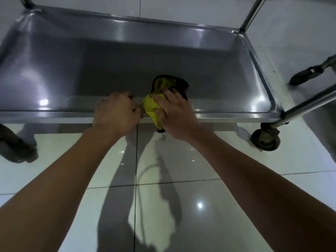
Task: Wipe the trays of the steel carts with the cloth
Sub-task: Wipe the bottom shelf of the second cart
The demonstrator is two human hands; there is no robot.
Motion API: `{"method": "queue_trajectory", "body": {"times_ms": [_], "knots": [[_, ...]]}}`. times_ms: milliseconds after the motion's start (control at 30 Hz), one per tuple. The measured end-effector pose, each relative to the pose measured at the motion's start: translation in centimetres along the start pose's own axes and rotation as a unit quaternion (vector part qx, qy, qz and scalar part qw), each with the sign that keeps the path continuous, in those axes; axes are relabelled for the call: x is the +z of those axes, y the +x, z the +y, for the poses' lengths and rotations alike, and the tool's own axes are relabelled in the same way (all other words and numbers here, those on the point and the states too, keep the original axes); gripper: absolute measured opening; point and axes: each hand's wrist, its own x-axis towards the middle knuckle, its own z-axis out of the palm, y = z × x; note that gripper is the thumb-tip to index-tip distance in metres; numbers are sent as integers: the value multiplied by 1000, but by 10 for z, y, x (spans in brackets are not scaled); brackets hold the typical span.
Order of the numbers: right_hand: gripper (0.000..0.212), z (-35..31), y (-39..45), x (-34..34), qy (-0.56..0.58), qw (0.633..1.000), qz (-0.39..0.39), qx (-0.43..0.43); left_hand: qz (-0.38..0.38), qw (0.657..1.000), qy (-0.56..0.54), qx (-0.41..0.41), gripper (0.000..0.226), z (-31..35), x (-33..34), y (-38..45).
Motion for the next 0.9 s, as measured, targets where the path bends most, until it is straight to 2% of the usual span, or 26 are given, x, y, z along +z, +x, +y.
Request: {"method": "queue_trajectory", "body": {"times_ms": [133,333,400,533,600,767,900], "knots": [[48,24,-5,-2,38,999,22,3,25,997,28,67,26,40,9,-6],[48,92,-24,-26,57,997,17,42,51,994,90,39,32,74,25,-10],[48,118,-33,-36,55,996,26,65,37,993,110,29,33,88,25,-3],[50,157,-47,-51,60,992,34,105,27,992,68,98,27,141,41,8],[50,170,-53,-56,54,991,37,113,8,992,73,103,27,161,52,10],[47,223,-76,-78,6,983,67,169,28,993,71,87,25,158,61,8],[55,246,-88,-89,-11,973,44,225,40,994,46,95,23,155,62,7]]}}
